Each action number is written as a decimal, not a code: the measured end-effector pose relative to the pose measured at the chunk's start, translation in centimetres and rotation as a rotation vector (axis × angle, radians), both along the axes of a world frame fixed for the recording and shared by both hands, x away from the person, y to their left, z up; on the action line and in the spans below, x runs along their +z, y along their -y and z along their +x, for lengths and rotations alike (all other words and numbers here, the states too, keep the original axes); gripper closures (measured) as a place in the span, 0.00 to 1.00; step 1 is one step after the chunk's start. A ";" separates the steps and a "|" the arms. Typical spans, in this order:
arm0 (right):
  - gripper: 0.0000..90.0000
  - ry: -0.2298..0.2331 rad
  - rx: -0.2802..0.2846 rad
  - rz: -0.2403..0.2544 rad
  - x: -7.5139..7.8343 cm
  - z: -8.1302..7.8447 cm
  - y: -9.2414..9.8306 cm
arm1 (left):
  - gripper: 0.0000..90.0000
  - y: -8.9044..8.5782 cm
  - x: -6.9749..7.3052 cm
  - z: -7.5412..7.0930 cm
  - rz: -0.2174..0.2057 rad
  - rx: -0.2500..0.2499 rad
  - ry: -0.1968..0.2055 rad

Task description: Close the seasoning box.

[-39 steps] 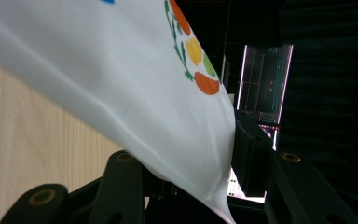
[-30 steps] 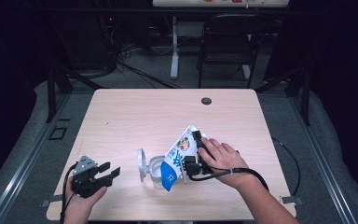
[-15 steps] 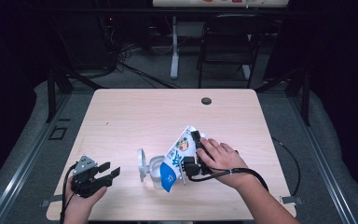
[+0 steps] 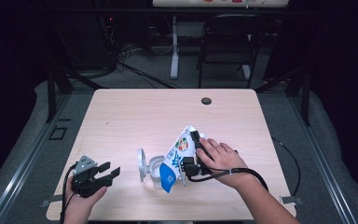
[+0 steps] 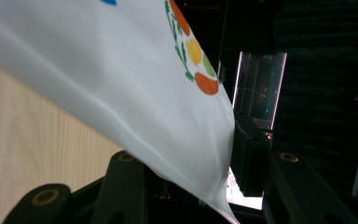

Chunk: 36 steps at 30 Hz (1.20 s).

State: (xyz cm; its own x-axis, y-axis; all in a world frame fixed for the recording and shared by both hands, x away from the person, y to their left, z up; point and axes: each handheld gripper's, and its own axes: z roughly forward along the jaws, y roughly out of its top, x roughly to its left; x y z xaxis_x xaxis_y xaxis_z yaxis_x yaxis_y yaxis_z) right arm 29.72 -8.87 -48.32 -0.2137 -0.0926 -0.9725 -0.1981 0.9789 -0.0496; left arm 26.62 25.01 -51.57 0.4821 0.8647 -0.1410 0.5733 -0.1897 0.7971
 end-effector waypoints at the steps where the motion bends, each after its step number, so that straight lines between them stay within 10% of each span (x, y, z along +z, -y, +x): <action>1: 0.69 0.001 0.005 -0.001 0.0 0.0 0.0 | 0.57 0.0 0.0 0.0 0.000 0.000 0.000; 36: 0.69 0.005 -0.003 0.018 0.0 -0.1 0.0 | 0.57 0.0 0.0 0.0 0.002 -0.001 -0.001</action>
State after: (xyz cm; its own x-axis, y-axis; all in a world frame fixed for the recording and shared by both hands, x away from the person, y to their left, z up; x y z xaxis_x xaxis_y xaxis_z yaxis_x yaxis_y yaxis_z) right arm 29.67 -8.84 -48.27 -0.2091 -0.0748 -0.9750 -0.1947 0.9803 -0.0335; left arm 26.64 25.02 -51.59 0.4828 0.8645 -0.1398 0.5741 -0.1919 0.7960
